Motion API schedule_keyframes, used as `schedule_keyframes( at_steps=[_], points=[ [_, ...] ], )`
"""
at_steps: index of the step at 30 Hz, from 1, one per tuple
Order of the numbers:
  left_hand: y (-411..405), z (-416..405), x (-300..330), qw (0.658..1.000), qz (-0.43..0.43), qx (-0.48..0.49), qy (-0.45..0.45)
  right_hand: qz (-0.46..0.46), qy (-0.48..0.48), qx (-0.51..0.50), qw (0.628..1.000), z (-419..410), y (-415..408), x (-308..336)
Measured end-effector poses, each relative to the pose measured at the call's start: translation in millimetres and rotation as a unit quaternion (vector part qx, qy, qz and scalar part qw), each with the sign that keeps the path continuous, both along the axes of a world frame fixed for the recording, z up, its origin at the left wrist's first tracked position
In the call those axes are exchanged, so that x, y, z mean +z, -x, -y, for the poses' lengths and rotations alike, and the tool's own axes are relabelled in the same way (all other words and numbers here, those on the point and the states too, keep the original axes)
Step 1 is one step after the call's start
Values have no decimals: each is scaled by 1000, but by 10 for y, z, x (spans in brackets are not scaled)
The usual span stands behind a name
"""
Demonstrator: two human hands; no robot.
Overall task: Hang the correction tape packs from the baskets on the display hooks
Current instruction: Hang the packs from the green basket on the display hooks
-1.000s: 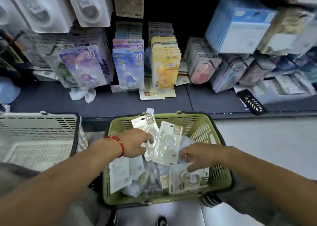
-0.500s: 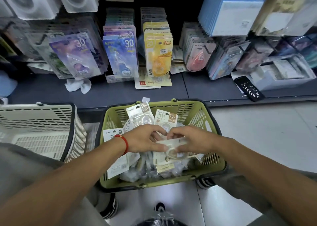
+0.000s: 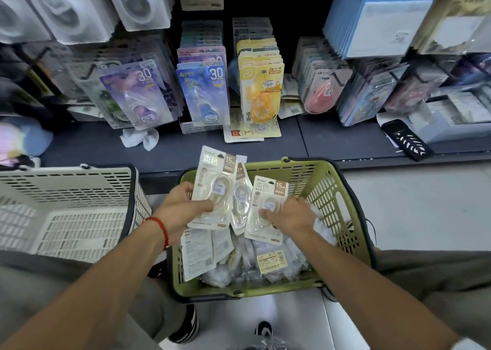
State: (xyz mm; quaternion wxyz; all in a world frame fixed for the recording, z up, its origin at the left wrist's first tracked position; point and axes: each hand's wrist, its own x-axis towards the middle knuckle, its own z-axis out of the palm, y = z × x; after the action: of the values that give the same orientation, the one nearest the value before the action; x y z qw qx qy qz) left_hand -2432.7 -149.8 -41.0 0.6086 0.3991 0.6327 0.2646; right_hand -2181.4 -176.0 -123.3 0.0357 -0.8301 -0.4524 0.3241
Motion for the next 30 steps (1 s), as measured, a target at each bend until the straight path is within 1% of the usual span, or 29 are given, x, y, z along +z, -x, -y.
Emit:
schedule_keyframes(
  at_steps=[2, 4, 6, 8, 9, 11, 13, 15, 17, 19, 20, 21, 22, 23, 25, 26, 27, 30],
  points=[
    [41, 3, -20, 999, 28, 16, 5, -74, -38, -66, 994, 8, 50, -48],
    [40, -10, -28, 999, 41, 22, -6, -160, -112, -135, 972, 27, 32, -63],
    [11, -35, -34, 998, 45, 42, -21, -240, -188, -192, 933, 67, -3, 16],
    [-47, -59, -39, 997, 35, 67, -35, -319, -238, -221, 890, 88, -37, 157],
    [-84, -69, -38, 995, 40, 80, -36, -354, -252, -217, 874, 76, -50, 231],
    [-158, -80, -46, 993, 67, 93, -21, -436, -243, -175, 849, 13, -13, 386],
    [-208, -53, -39, 990, 122, 64, 10, -497, -216, -114, 833, -54, 150, 509],
    [-216, -1, -35, 985, 170, 4, 31, -471, -217, -69, 852, -108, 388, 584],
    [-163, 46, -65, 983, 184, -16, 21, -397, -238, -15, 886, -150, 586, 553],
    [-75, 64, -97, 984, 180, 16, 2, -325, -239, 30, 914, -168, 691, 485],
    [-30, 69, -104, 984, 177, 30, -6, -324, -231, 18, 917, -181, 703, 448],
    [15, 72, -112, 984, 174, 42, -13, -345, -219, -19, 912, -194, 701, 407],
    [58, 73, -119, 984, 167, 56, -18, -346, -209, -53, 913, -210, 680, 340],
    [98, 74, -122, 984, 161, 73, -20, -311, -200, -64, 927, -234, 643, 276],
    [176, 85, -131, 980, 166, 110, -20, -201, -157, -18, 967, -254, 579, 117],
    [215, 92, -137, 977, 171, 124, -21, -181, -131, -3, 975, -244, 566, 44],
    [246, 95, -143, 975, 177, 136, -22, -177, -111, 1, 978, -226, 567, -10],
    [309, 97, -150, 965, 198, 168, -26, -167, -133, 3, 977, -172, 537, -90]
  ],
)
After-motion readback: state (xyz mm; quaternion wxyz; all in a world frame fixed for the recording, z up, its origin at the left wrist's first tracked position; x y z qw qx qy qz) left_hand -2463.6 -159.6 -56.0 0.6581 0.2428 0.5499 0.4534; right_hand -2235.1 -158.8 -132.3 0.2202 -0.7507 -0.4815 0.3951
